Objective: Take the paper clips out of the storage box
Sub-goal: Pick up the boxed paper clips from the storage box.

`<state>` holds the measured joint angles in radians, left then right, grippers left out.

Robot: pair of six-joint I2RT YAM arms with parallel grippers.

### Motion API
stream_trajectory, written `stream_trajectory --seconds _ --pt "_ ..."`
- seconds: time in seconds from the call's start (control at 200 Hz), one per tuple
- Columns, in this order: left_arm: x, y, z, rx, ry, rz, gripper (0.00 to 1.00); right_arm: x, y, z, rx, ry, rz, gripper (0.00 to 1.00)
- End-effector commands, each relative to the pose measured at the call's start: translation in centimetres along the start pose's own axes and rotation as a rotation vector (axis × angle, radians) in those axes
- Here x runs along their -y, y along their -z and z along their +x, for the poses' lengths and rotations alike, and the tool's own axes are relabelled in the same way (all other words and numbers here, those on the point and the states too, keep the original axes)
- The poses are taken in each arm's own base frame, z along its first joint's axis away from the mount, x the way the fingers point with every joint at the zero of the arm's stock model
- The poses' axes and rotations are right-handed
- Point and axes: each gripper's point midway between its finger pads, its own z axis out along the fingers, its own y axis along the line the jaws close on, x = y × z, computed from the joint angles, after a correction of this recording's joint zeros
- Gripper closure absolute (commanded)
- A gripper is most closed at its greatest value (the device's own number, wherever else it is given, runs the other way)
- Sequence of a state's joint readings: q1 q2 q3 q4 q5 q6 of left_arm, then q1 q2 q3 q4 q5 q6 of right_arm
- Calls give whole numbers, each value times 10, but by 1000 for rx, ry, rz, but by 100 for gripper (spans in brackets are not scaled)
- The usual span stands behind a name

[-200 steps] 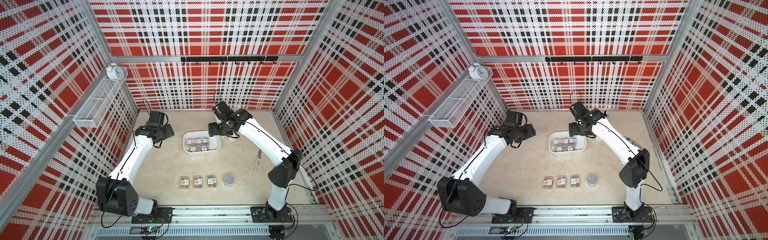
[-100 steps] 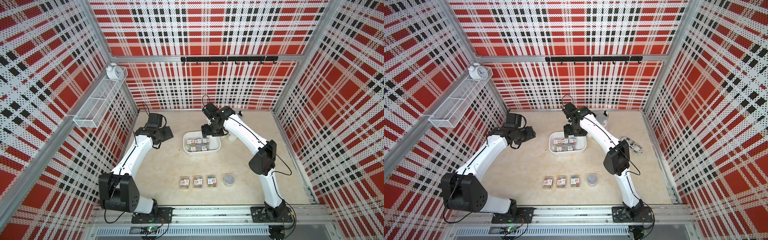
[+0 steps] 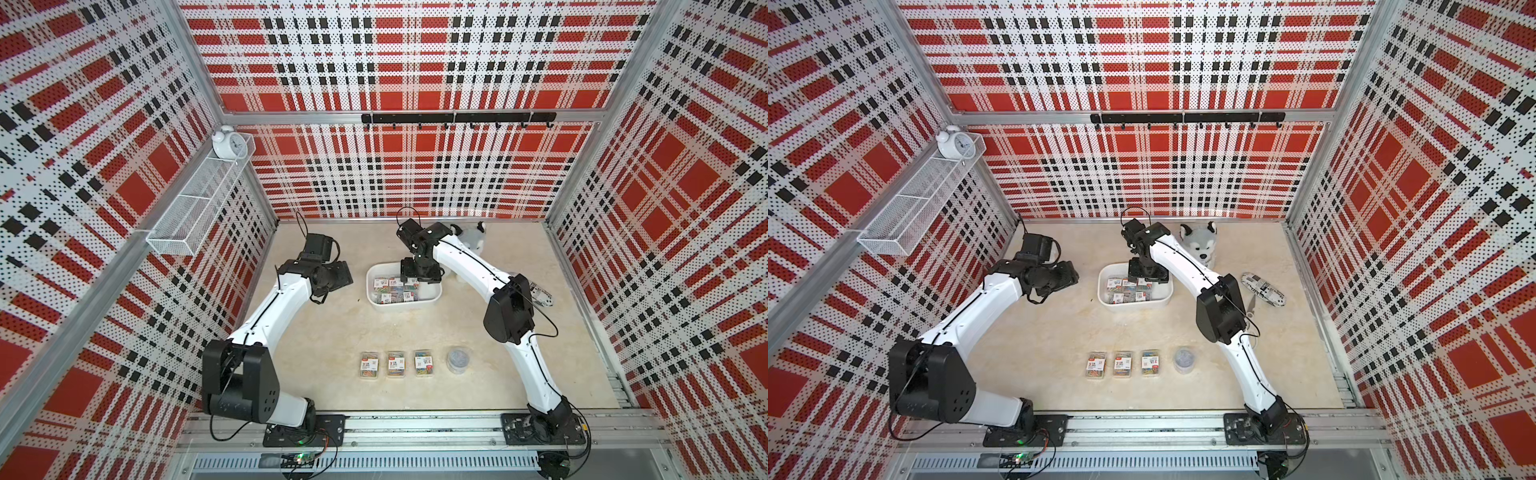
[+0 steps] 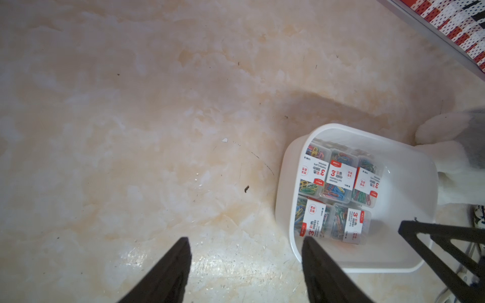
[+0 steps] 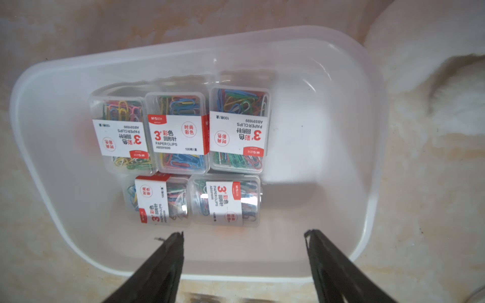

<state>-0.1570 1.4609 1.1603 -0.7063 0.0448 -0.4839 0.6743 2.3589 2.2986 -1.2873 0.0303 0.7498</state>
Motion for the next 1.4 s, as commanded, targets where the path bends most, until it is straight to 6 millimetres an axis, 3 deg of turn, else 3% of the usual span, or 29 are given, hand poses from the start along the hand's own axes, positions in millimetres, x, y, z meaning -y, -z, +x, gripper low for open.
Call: stream_trajectory --seconds 0.0,0.276,0.636,1.393 --pt "2 -4 2 -1 -34 -9 30 -4 -17 -8 26 -41 11 23" --pt "-1 -7 6 -9 -44 -21 30 3 -40 -21 34 -63 29 24" --pt "1 -7 5 -10 -42 -16 30 10 -49 -41 73 -86 15 27" --pt "2 -12 1 -14 -47 -14 29 3 -75 -39 45 -100 -6 28"
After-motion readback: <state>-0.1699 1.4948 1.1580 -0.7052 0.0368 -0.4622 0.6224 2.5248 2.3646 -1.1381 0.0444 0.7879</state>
